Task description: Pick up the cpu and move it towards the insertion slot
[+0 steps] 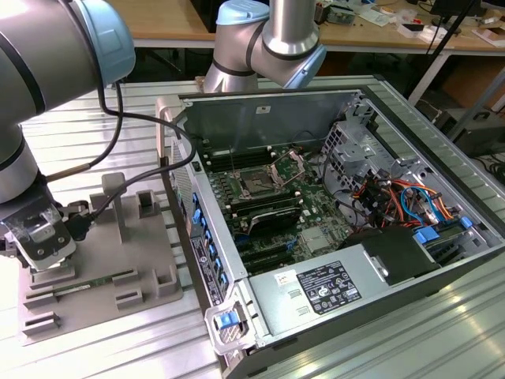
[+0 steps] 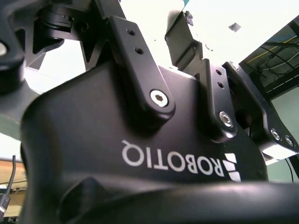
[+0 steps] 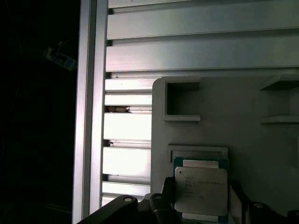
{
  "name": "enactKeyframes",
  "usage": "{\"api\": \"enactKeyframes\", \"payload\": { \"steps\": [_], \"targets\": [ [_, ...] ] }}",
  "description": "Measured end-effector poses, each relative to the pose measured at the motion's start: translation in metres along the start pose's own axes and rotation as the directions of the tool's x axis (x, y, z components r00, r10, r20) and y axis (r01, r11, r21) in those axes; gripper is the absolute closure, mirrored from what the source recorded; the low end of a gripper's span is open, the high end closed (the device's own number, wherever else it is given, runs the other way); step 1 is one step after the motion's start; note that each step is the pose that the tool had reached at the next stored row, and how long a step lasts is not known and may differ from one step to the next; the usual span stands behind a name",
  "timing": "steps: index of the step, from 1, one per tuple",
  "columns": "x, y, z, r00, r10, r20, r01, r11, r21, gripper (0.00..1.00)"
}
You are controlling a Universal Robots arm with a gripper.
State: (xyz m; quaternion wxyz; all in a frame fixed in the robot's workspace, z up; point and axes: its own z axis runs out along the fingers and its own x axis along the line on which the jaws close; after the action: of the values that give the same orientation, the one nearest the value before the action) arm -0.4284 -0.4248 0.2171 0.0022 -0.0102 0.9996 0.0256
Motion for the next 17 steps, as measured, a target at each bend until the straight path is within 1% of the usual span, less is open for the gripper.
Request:
{"api": "enactKeyframes", "payload": {
  "steps": [17],
  "targets": [
    [0.0, 0.0002, -0.0047, 1.0, 0.0, 0.0, 0.0, 1.0, 0.0001, 0.46]
  ]
}}
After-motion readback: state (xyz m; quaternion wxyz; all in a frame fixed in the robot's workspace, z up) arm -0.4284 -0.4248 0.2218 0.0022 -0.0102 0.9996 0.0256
